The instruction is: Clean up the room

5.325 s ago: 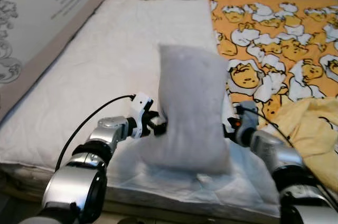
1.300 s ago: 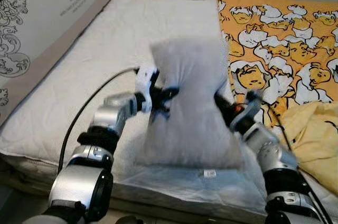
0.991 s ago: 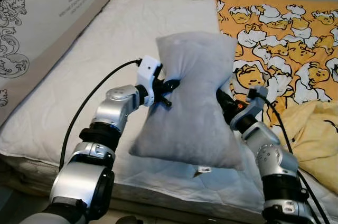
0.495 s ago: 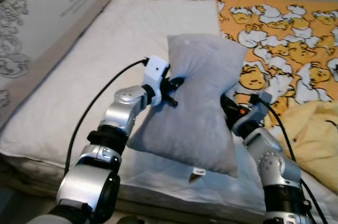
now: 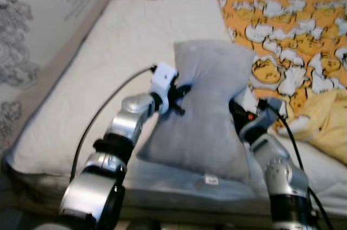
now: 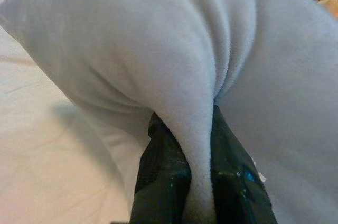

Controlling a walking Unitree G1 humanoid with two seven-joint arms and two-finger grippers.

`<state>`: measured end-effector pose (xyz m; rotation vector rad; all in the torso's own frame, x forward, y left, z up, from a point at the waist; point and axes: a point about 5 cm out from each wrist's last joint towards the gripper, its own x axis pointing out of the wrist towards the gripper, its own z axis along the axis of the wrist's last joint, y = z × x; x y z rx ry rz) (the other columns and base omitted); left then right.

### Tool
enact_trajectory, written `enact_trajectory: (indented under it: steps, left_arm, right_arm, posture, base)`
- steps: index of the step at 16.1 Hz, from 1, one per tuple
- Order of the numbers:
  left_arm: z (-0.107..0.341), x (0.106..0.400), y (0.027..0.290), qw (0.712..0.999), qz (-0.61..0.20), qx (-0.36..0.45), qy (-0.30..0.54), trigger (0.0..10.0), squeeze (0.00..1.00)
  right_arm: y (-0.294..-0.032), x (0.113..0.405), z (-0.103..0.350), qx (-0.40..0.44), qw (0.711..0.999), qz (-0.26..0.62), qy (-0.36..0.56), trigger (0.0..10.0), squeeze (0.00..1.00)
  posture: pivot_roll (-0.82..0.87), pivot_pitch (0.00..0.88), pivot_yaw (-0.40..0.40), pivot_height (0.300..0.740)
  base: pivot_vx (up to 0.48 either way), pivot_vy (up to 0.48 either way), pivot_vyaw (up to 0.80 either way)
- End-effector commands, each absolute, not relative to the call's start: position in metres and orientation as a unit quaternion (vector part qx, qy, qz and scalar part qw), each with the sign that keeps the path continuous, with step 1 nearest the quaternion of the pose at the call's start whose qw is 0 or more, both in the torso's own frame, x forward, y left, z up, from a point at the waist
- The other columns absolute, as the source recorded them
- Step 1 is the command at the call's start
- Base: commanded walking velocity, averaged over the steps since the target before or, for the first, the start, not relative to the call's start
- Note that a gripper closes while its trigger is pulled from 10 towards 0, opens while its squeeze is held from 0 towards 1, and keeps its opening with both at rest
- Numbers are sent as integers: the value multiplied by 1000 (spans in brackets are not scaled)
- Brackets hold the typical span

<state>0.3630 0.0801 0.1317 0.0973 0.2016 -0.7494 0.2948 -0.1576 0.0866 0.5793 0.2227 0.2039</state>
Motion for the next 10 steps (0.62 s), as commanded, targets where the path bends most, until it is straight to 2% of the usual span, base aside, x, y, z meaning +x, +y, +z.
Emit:
enact_trajectory:
  steps: [1, 4, 10]
  left_arm:
    - [143, 366, 81, 927, -363, 57, 74, 10000, 0]
    - [140, 364, 80, 929, -358, 54, 76, 10000, 0]
    - [141, 364, 84, 931, -352, 58, 77, 10000, 0]
  right_arm:
    - [-148, 298, 96, 284, 947, 118, 93, 10000, 0]
    - [-148, 295, 95, 295, 945, 108, 94, 10000, 0]
    - [-145, 295, 95, 298, 944, 109, 92, 10000, 0]
  posture:
    - [-30, 0, 28, 740]
    - [-26, 0, 30, 740]
    - [-11, 0, 33, 740]
  base:
    - [0, 416, 0]
    - [0, 416, 0]
    - [0, 417, -550]
